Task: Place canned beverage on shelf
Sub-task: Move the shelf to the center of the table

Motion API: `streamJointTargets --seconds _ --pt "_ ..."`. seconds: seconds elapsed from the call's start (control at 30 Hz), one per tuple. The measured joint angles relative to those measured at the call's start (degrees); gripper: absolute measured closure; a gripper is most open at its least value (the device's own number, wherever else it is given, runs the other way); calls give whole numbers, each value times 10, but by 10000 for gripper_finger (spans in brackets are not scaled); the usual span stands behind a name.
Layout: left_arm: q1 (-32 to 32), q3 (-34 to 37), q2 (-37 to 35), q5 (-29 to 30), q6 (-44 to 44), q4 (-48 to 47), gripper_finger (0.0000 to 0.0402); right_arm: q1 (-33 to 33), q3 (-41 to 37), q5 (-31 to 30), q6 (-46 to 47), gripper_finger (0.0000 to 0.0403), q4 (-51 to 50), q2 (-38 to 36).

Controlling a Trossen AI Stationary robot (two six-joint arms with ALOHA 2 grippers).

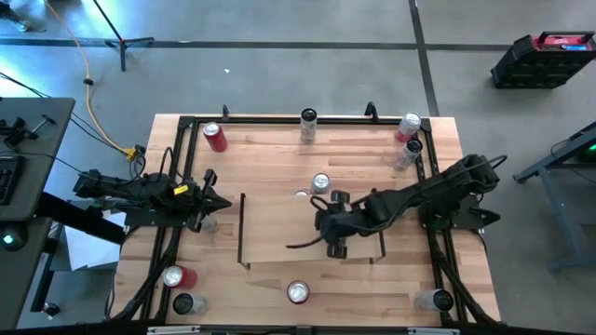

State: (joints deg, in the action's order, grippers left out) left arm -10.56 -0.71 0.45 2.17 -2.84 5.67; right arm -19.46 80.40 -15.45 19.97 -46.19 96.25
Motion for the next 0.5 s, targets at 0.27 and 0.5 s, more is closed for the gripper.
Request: streamJointTargets --seconds 0.27,0.5 --pt "0 0 0 0 0 0 396 -5 0 54 59 206 16 -1" --pt "0 0 0 0 0 0 396 2 1 34 76 206 -16 -22"
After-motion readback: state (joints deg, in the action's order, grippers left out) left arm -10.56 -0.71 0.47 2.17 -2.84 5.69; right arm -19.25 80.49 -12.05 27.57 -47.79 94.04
